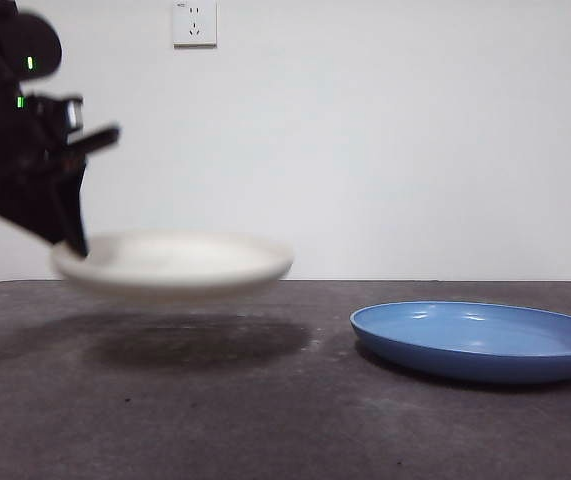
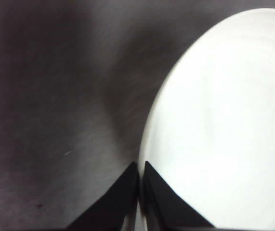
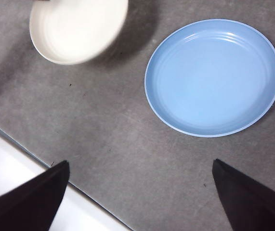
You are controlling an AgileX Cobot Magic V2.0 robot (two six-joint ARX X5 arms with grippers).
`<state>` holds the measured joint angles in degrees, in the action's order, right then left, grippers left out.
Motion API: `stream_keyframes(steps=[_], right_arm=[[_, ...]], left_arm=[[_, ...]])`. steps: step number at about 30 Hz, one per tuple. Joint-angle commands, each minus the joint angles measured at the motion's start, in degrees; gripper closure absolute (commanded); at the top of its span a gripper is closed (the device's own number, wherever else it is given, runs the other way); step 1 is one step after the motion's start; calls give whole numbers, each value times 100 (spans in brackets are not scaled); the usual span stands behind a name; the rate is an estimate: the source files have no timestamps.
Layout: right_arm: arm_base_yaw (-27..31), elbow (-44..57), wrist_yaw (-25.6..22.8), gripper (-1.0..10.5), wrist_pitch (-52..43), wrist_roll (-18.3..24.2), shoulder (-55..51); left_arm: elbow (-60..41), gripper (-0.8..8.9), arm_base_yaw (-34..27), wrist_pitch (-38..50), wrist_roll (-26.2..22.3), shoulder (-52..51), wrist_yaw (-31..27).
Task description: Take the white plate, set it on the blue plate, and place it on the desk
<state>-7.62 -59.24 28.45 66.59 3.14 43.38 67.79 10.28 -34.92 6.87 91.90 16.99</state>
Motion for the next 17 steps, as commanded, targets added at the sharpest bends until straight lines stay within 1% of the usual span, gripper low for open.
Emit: stream_keyframes(steps=[1, 6, 10, 13, 15, 17], right_arm=[[-24, -122, 4, 472, -57, 11, 33], [-24, -122, 4, 472, -57, 7, 33], [-22, -122, 2, 472, -72, -42, 0], [-22, -125, -28, 472, -96, -168, -92], [-22, -127, -96, 472, -96, -221, -162], [-22, -131, -271, 471, -94, -291, -249]], left_arm=[[177, 803, 157, 52, 339, -131, 83], [407, 803, 658, 120, 527, -184, 83], [487, 803, 1141, 619, 868, -153, 76], [634, 803, 1449, 798, 1062, -52, 66], [815, 803, 1620, 782, 1062, 101, 55], [1032, 803, 1775, 750, 1093, 308, 55]])
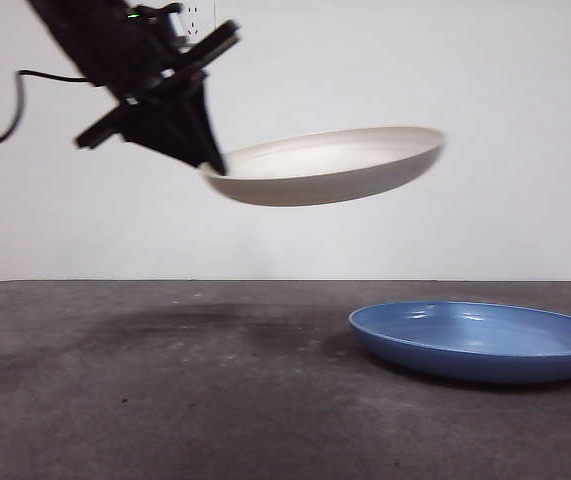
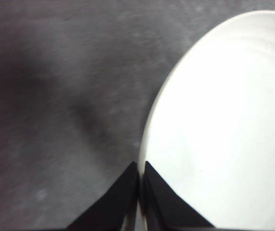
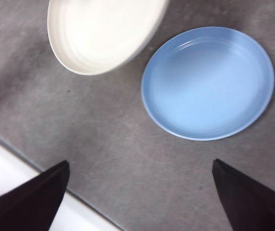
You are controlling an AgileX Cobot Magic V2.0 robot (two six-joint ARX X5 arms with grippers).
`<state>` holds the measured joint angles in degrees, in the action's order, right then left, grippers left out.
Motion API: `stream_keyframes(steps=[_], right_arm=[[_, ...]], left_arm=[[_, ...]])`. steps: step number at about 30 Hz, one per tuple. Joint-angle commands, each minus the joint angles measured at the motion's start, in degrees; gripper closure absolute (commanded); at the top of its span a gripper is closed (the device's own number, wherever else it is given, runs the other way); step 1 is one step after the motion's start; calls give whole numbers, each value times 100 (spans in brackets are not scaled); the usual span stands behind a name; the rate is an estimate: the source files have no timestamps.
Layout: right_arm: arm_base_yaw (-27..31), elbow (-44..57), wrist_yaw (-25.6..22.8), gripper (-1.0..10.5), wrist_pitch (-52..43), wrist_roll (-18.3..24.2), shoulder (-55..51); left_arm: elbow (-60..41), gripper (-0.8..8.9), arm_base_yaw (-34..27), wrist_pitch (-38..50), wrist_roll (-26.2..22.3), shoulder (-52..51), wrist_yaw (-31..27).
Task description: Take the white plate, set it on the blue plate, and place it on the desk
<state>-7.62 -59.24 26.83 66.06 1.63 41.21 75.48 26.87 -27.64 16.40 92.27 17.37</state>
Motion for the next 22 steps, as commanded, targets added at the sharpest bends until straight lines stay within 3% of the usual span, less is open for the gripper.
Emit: stream_keyframes(steps=[1, 15, 22], right_arm=[[-22, -138, -186, 472, -39, -166, -81], [-22, -1003, -914, 472, 348, -382, -551], [-22, -1257, -951, 471, 363, -400, -549]], left_arm=[[361, 803, 173, 7, 164, 369, 15], [2094, 803, 885, -483, 223, 2249, -142], [2479, 803, 1073, -573, 216, 2907, -284]])
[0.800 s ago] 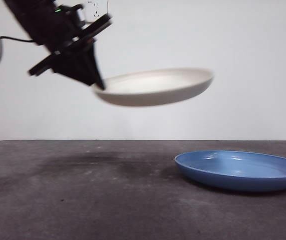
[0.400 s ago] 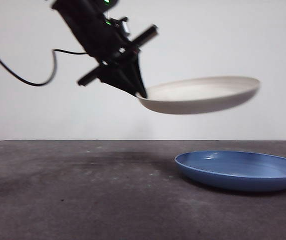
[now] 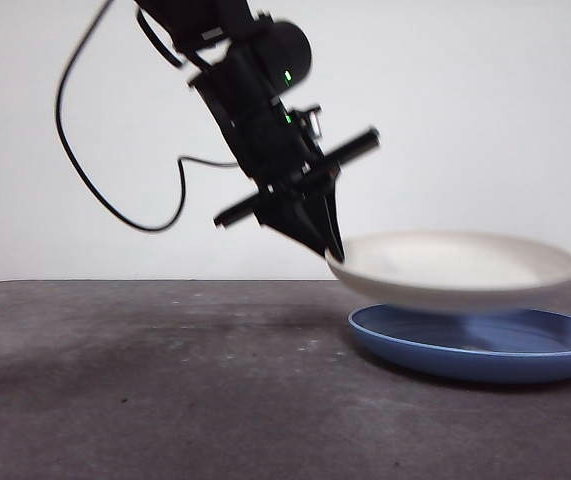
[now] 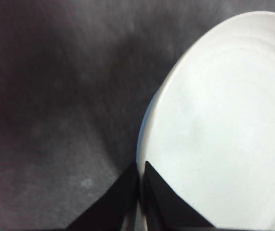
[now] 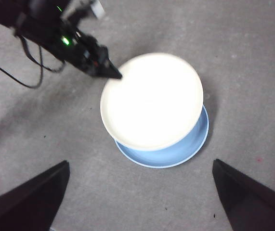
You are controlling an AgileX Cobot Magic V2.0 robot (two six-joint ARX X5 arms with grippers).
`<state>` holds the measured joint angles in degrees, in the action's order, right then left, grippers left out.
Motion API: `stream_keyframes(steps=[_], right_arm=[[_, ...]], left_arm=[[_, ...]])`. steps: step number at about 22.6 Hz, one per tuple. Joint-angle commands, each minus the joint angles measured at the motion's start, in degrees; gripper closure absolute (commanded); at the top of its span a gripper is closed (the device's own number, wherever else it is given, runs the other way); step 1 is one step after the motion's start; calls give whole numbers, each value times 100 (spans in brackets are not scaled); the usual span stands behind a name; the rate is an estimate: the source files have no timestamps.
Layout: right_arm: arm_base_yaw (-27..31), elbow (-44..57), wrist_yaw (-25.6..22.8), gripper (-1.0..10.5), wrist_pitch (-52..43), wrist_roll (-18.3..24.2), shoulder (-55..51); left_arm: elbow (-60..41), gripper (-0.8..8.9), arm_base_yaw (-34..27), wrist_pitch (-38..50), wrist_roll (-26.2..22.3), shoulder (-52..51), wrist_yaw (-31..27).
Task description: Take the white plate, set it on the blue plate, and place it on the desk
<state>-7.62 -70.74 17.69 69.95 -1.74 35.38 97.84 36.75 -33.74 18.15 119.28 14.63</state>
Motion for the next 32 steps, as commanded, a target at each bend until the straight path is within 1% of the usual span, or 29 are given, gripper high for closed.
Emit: stream_keyframes(steps=[1, 5, 7, 12, 13, 14, 16, 17, 18, 21, 23, 25, 29, 32], right_arm=[[-22, -107, -48, 472, -24, -63, 35], [-22, -107, -131, 472, -17, -63, 35], [-22, -105, -131, 471, -13, -61, 35], [-22, -105, -129, 471, -2, -61, 35], [-22, -105, -129, 472, 0, -61, 35], [-22, -105, -129, 472, 0, -61, 35], [-22, -105, -129, 471, 0, -59, 35], [-22, -105, -129, 471, 0, -59, 35], [-22, -105, -129, 472, -2, -59, 35], [-22, -105, -131, 472, 0, -59, 35], [-22, -105, -131, 472, 0, -59, 35], [-22, -105, -173, 472, 0, -59, 37], [-22, -87, -404, 471, 13, -59, 46], [-22, -83, -468, 471, 46, -59, 46]], left_arm=[[282, 803, 111, 39, 42, 284, -15], [315, 803, 192, 55, 42, 496, -42], [315, 803, 243, 37, 42, 616, -146], [315, 801, 339, 212, 7, 645, -258], [315, 769, 339, 197, 7, 645, -258], [315, 715, 341, 164, 7, 645, -258], [315, 519, 367, 125, -7, 645, -258], [317, 454, 378, 114, -70, 645, -256], [348, 431, 380, 44, -98, 643, -256], [566, 431, 389, -221, -162, 643, -256], [894, 431, 387, -590, -304, 643, -258], [1357, 431, 385, -1080, -470, 640, -258], [2378, 432, 330, -2046, -844, 549, -258], [2542, 434, 199, -2168, -918, 44, -260]])
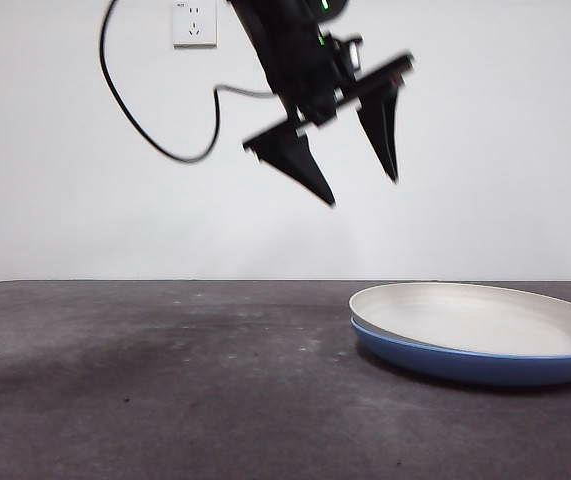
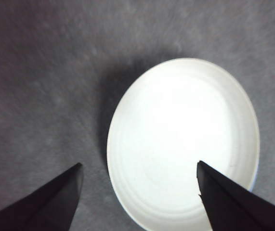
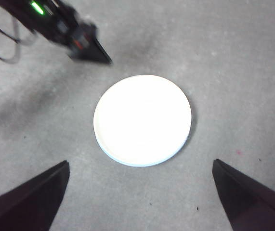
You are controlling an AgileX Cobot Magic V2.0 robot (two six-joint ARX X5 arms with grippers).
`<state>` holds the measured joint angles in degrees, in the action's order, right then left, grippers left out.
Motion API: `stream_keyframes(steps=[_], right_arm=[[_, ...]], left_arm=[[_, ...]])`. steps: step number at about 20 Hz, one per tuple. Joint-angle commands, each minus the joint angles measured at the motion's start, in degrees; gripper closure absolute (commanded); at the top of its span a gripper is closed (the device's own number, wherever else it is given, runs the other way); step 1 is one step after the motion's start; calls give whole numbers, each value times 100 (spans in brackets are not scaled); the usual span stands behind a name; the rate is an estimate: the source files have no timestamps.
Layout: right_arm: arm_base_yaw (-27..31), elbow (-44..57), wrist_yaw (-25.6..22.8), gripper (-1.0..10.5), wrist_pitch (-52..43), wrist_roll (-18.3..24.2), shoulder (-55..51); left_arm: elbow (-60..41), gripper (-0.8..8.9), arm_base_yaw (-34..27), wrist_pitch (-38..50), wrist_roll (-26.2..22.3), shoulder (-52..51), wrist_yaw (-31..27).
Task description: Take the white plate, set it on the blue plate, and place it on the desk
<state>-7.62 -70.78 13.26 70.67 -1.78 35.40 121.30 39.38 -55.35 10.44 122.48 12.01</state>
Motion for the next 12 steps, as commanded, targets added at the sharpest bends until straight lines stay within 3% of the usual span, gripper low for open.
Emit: stream_keyframes(steps=[1, 12], right_arm=[[-22, -79, -24, 471, -26, -52, 44], [-22, -79, -22, 472, 0, -55, 44]], left_arm=[[197, 434, -153, -48, -149, -503, 2], [35, 435, -984, -1285, -844, -2900, 4]])
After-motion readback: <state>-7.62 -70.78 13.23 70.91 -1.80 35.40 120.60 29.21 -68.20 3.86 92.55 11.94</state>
